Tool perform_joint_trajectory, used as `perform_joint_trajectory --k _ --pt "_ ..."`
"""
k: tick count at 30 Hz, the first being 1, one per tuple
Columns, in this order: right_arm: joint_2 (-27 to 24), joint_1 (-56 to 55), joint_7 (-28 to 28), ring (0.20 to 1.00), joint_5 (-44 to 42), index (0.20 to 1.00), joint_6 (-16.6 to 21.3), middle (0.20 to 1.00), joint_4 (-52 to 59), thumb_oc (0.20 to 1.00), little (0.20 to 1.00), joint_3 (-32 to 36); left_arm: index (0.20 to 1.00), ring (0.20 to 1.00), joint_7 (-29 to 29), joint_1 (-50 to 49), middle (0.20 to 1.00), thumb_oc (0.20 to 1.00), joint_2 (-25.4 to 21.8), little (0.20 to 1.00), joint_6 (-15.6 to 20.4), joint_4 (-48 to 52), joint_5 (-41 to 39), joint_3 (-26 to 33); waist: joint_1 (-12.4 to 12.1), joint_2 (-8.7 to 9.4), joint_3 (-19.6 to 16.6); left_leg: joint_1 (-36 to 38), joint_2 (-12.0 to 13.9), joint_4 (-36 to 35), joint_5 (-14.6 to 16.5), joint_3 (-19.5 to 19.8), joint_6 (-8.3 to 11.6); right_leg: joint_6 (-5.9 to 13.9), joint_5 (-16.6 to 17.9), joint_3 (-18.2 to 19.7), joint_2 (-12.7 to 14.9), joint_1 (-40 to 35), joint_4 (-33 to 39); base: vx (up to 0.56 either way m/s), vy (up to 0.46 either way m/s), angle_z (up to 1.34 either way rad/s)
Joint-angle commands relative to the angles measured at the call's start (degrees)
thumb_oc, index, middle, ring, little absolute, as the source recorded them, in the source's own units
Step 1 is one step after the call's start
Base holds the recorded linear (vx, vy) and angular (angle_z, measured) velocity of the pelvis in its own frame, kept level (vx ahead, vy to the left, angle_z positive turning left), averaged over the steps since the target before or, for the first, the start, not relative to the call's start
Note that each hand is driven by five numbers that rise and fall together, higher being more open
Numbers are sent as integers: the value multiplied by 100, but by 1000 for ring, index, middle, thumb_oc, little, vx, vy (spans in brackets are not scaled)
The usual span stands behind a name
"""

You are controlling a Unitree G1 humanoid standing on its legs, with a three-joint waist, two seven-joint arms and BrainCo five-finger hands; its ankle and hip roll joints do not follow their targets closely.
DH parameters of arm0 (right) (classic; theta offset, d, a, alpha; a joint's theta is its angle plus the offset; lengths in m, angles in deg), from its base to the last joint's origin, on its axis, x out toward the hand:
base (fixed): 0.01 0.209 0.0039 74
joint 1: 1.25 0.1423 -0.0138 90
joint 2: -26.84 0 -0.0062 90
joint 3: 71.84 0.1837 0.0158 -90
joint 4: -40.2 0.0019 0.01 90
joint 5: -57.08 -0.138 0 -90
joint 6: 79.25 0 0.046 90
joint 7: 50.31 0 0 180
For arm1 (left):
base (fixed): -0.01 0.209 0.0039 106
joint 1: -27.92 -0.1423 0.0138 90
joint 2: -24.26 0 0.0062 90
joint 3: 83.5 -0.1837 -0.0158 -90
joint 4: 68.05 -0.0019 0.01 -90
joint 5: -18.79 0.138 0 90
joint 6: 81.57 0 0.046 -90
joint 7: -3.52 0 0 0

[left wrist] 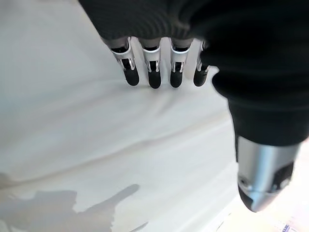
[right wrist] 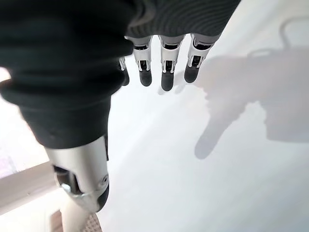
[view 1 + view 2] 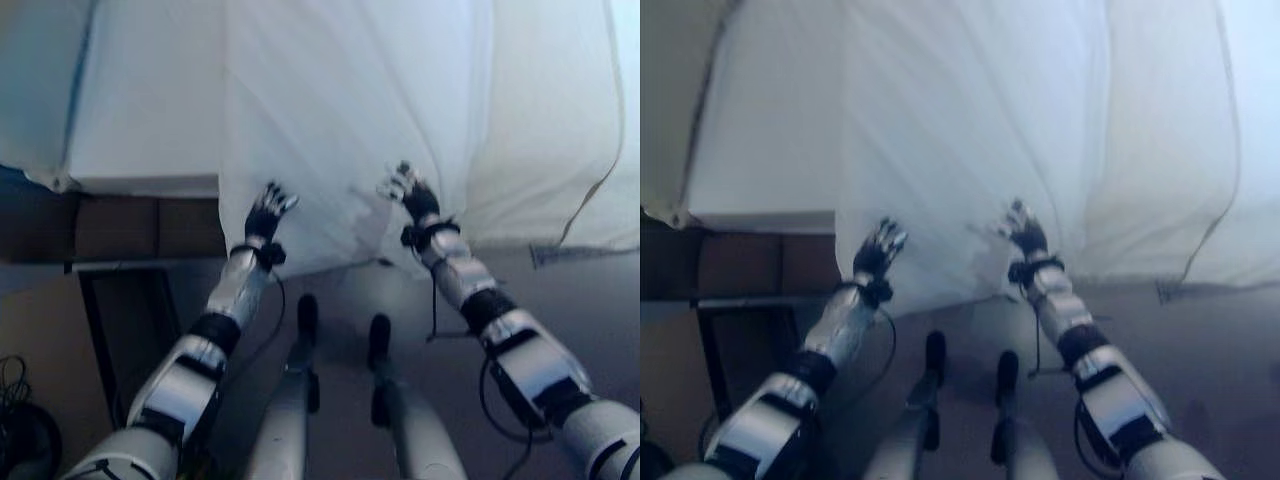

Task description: Make the bed

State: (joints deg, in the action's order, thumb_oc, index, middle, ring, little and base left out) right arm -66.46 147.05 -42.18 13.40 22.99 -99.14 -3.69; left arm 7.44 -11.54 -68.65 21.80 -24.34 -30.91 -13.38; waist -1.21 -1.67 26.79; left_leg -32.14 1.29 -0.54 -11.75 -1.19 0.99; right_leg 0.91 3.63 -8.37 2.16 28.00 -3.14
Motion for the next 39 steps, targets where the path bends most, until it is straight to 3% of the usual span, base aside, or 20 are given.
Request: perform_joint_trajectory --k 1,3,7,12,14,16,20,27,37,38,39 --pt "-249 373 135 1000 -47 1000 337 1000 -35 1000 1000 -217 1000 1000 -6 527 1000 1000 -106 1000 342 -250 -189 6 -98 337 -332 -538 -365 1144 1013 -102 -13 399 63 241 314 535 -392 94 -19 0" --pt "-327 695 137 1000 -92 1000 345 1000 -168 1000 1000 -336 1000 1000 -82 881 1000 1000 -186 1000 327 -371 -258 -99 -103 352 -322 -713 -350 1211 1190 -21 29 436 -32 302 260 703 -383 82 -21 1" --pt "-417 1374 -29 1000 -761 1000 369 1000 -523 1000 1000 -446 1000 1000 -442 1708 1000 1000 -349 1000 197 -685 -573 -408 -102 374 -261 -1163 -341 1107 1075 67 76 477 106 260 215 1141 -282 10 -9 -3" --pt "-389 1851 2 1000 -1172 1000 385 1000 -934 1000 1000 -490 1000 1000 -453 2243 1000 1000 -378 1000 173 -1094 -738 -449 -119 373 -204 -1286 -340 959 969 101 117 497 158 231 186 1301 -183 5 -4 -1" --pt "-366 2200 172 1000 -1161 1000 276 1000 -1383 1000 1000 -596 1000 1000 -221 2556 1000 1000 -457 1000 139 -1567 -629 -427 -102 382 -126 -1358 -329 799 862 103 159 534 270 169 189 1376 -49 14 -39 3" --pt "-431 2356 547 1000 -824 1000 105 1000 -1861 1000 1000 -802 1000 1000 365 2760 1000 1000 -580 1000 127 -1976 -141 -564 -87 392 -52 -1358 -323 649 756 89 196 545 384 125 182 1375 100 0 0 0" --pt "-511 2396 921 1000 -393 1000 -160 1000 -2265 1000 1000 -917 1000 1000 805 2836 1000 1000 -678 1000 -14 -2247 245 -706 -88 380 35 -1342 -341 572 719 77 206 549 441 102 176 1372 161 0 1 1" --pt "-697 2015 1024 1000 162 1000 -382 1000 -2655 1000 1000 -680 1000 1000 834 2226 1000 1000 -982 1000 -157 -2456 728 -519 -79 313 140 -1303 -417 651 769 29 202 512 380 74 201 1345 94 -7 -1 1" --pt "-1375 343 1307 1000 462 1000 -359 1000 -2823 1000 1000 623 1000 1000 1001 508 1000 1000 -1637 1000 -95 -2764 1104 699 -31 263 288 -1360 -404 1253 1083 -92 146 470 81 14 304 1523 -660 -38 15 3" --pt "-1371 316 1313 1000 470 1000 -358 1000 -2807 1000 1000 630 1000 1000 1005 481 1000 1000 -1632 1000 -92 -2748 1110 702 -22 274 299 -1441 -415 1274 940 -156 111 429 199 -36 335 1587 -656 -27 53 -2" --pt "-1425 169 1368 1000 473 1000 -326 1000 -2788 1000 1000 784 1000 1000 1038 298 1000 1000 -1658 1000 -73 -2736 1122 816 -33 263 280 -1371 -396 1328 1124 -111 135 484 81 15 316 1539 -699 -16 53 -5"
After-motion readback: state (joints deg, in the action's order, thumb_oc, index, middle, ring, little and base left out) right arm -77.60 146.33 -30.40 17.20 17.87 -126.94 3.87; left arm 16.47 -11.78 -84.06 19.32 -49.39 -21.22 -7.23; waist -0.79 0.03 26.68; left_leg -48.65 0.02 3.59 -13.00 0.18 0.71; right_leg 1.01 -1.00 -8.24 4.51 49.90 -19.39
